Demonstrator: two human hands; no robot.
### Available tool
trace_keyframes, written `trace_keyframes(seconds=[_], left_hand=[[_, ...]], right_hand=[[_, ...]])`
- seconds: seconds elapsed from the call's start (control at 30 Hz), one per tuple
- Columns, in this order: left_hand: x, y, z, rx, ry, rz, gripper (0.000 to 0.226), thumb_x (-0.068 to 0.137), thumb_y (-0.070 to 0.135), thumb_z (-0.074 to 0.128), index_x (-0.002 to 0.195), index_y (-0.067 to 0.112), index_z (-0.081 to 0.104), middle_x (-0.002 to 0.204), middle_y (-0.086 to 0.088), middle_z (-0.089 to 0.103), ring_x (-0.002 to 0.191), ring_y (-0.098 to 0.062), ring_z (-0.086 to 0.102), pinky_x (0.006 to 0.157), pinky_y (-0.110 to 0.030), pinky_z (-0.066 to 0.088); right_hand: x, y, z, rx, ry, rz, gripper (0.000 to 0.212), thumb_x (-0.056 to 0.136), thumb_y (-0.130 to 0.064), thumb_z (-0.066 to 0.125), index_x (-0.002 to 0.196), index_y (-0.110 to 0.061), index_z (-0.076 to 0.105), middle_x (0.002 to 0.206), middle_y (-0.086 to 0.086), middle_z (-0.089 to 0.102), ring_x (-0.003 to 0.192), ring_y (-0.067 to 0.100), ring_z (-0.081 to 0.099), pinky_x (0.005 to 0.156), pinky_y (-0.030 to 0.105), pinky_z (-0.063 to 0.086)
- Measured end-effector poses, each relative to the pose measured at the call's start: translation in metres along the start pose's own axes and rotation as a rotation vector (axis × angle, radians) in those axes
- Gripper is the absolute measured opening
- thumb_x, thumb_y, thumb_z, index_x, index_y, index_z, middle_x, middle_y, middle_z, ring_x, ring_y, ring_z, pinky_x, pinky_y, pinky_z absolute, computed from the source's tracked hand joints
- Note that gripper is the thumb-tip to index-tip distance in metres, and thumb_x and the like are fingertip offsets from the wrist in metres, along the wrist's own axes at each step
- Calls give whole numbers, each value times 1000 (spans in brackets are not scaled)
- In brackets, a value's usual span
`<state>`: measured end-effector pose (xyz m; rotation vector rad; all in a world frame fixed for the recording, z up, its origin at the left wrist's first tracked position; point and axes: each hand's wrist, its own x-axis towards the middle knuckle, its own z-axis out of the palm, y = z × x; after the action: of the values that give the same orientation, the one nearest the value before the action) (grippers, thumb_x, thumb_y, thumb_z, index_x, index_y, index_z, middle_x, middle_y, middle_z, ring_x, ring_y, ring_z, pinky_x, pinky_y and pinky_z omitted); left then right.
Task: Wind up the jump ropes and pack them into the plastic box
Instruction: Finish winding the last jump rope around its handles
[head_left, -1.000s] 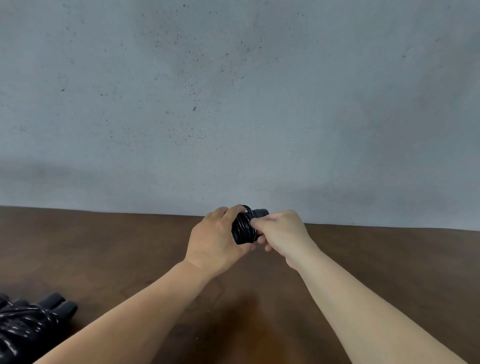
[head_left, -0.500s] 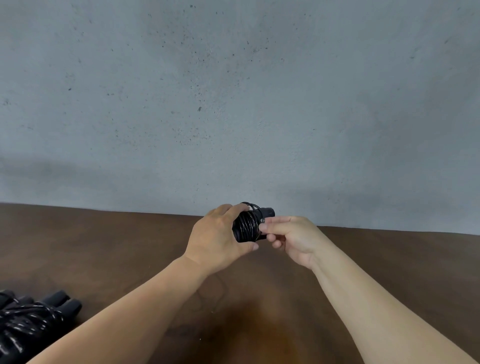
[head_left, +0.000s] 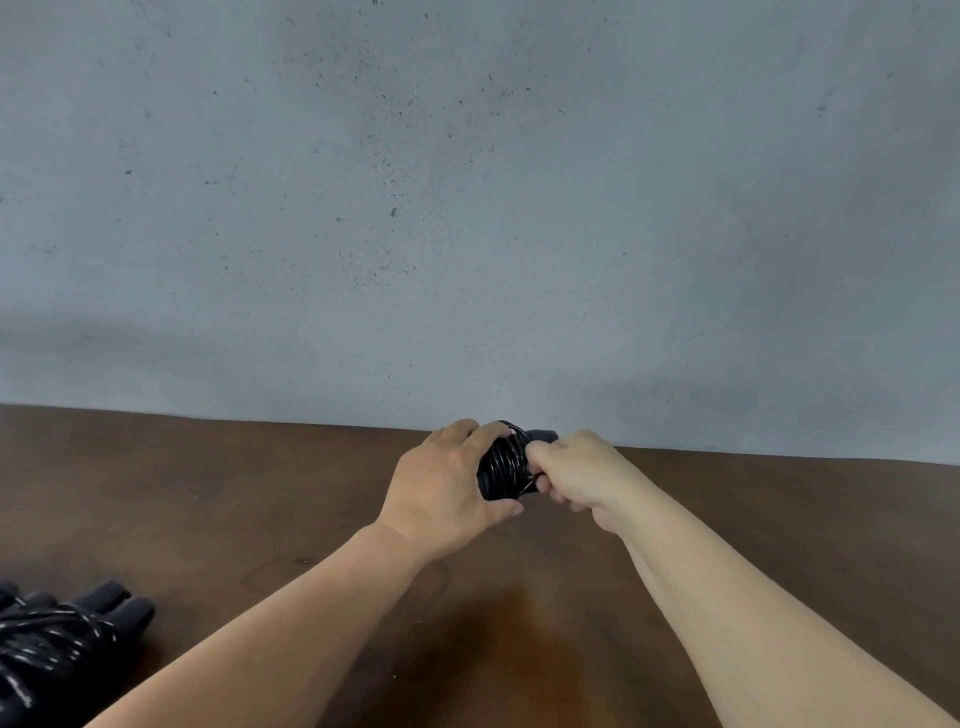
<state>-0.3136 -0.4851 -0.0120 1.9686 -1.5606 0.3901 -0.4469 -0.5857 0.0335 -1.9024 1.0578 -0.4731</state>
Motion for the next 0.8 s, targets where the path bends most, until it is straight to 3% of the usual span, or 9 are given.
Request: trace_keyframes(seconds=[0.1,0.23,0.33,0.43,0.6,0.8], left_hand=[[6,-1,-4,56,-12,19,75,71,65,68,135,39,40,117,14,51,106,-11,50,80,-26,46],[14,2,-9,124,13,29,72,71,61,70,134,38,42,116,13,50,104,-13,50,75,-27,45],[16,1,-10,128,35,16,70,72,60,69,133,37,44,115,12,51,102,-13,52,73,-27,46],[16,2,-10,135,51,15,68,73,56,68,133,36,45,114,11,51,101,-14,52,71,-26,45],[15,1,-9,195,62,5,65,75,52,66,134,35,45,115,9,51,99,-14,53,70,-25,43],[14,1,-7,162,24,-43,62,76,55,64,130,37,42,113,10,53,96,-15,55,72,-29,49]], right_hand=[[3,1,0,329,-89,108,8,82,-14,53,76,-11,56,61,3,51,43,10,29,37,21,18],[7,-1,7,518,-164,204,23,86,-21,50,63,-17,50,54,-3,39,43,10,24,39,21,17],[8,-7,9,576,-161,218,29,92,-22,52,64,-16,49,55,-2,37,41,11,36,37,21,24],[6,-12,10,542,-52,165,19,90,-13,53,72,-8,56,56,3,46,41,14,51,36,20,32],[7,-13,15,465,48,133,11,87,-7,58,90,2,62,65,9,60,43,14,58,35,20,35],[3,-10,13,738,-29,257,4,89,2,58,92,1,58,71,12,60,44,12,63,33,16,39]])
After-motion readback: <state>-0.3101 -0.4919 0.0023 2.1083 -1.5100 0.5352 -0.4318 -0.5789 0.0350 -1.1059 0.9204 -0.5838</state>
